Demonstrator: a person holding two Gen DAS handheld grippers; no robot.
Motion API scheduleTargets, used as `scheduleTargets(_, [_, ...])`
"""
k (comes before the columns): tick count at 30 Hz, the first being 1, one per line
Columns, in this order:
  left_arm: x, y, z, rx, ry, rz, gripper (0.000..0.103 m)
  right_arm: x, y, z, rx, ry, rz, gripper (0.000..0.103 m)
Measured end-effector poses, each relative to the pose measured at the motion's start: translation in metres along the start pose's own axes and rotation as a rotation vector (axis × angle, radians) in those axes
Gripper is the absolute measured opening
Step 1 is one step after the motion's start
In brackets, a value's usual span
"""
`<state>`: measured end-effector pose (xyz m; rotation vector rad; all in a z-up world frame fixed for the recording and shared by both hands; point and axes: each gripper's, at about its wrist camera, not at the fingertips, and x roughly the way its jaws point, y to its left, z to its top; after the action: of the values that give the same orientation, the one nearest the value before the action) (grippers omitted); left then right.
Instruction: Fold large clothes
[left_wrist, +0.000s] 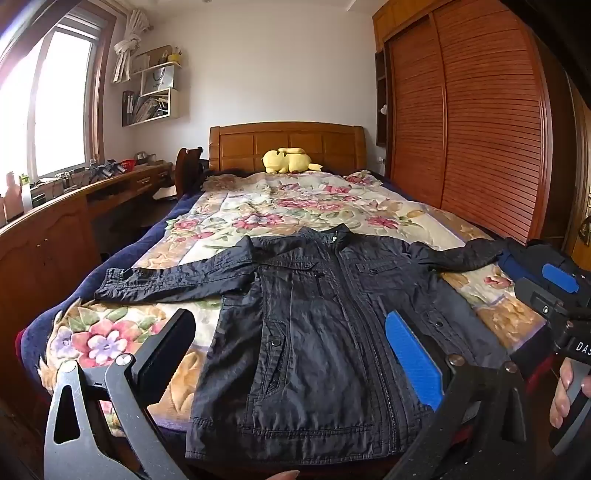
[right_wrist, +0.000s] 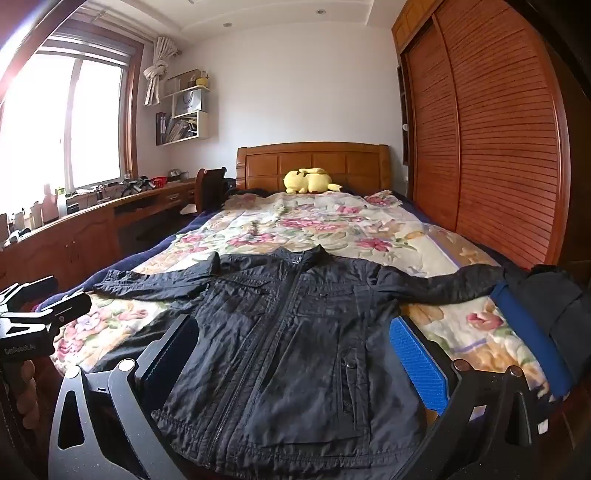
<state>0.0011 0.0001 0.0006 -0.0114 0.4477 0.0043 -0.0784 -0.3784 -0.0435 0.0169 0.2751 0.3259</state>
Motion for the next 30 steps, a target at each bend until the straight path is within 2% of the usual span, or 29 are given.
scheduleTargets(30, [-0.017,-0.008,0.012,-0.002,-0.039,0.002,0.103,0.001,-0.002,0.001,0.013,-0.006,-0.005,0.103])
